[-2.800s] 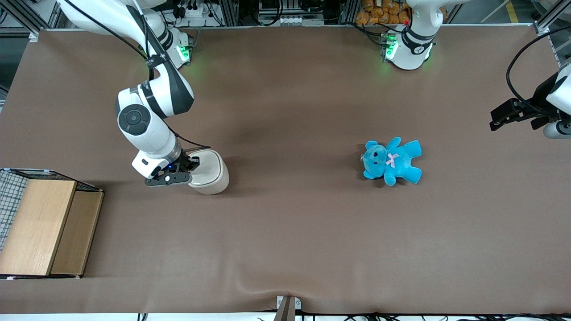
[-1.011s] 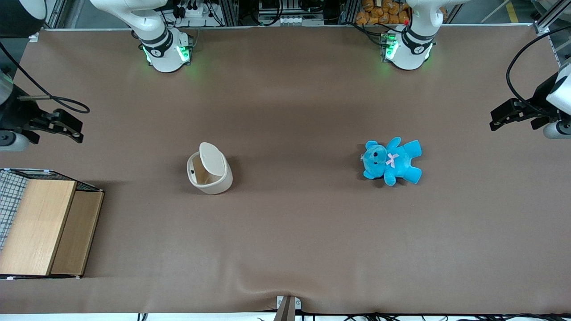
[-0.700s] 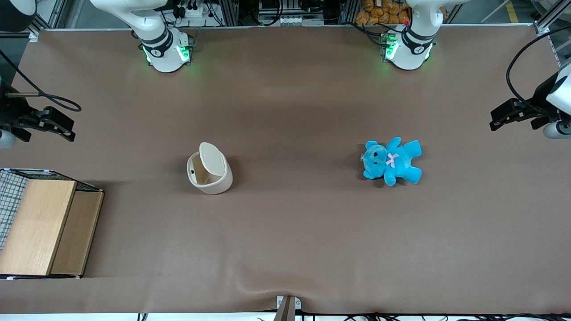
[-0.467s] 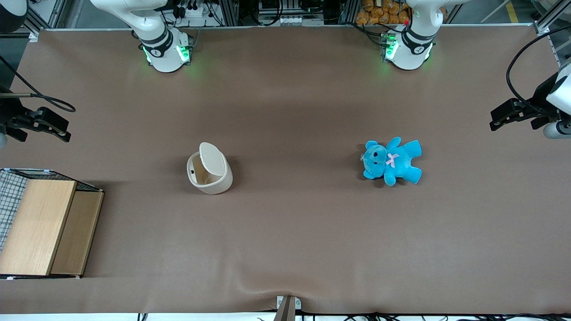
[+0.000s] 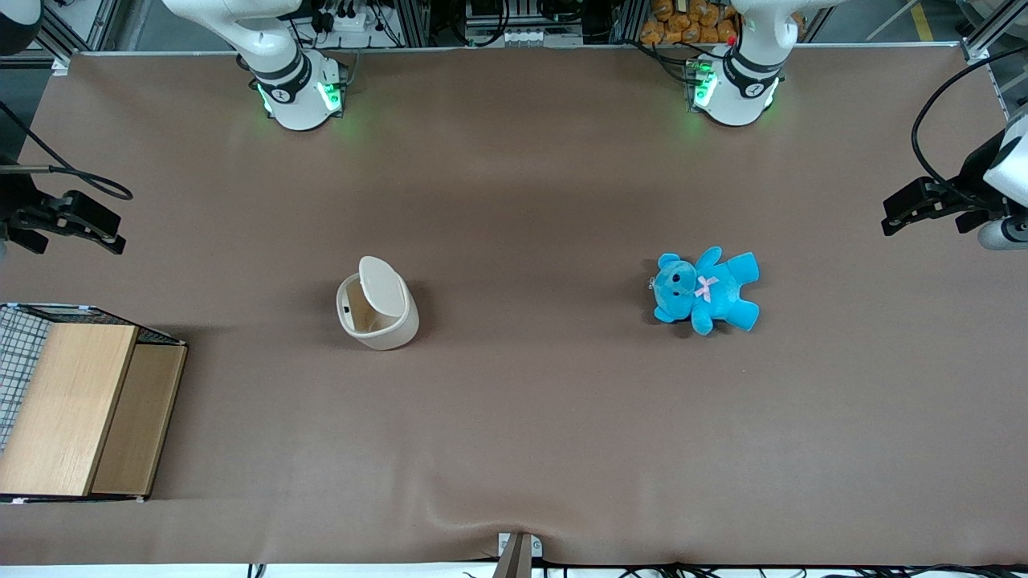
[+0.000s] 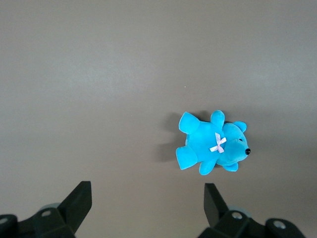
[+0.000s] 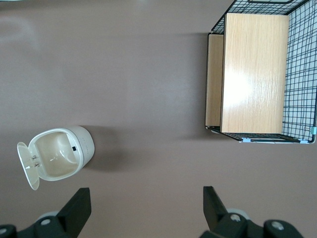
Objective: Open trash can with right arm
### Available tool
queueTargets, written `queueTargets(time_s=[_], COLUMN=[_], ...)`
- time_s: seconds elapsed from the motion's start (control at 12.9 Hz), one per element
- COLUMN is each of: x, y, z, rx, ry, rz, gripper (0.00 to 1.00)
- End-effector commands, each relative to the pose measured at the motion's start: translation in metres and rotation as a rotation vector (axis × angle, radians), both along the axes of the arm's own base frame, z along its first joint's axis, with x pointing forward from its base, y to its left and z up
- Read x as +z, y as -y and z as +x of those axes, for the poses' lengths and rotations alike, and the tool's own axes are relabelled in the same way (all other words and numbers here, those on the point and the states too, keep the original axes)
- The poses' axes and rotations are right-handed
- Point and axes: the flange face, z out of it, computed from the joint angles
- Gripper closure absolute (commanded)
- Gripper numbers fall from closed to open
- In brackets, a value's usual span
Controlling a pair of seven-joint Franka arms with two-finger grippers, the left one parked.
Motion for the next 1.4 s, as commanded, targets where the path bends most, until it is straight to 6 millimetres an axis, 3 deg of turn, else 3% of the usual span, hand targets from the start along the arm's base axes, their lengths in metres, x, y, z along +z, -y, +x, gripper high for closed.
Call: queueTargets(time_s=[0.0,0.93,1.32], x=[0.012,0.012,0.012], y=[0.006,-0.001,0.002], z=[-0.008,-0.01,-0.023], rx=[0.008,0.027,0.054], ry=[0.011,0.014,-0.012], rz=[0.016,0.021,0.045], gripper=[0.0,0.0,0.0])
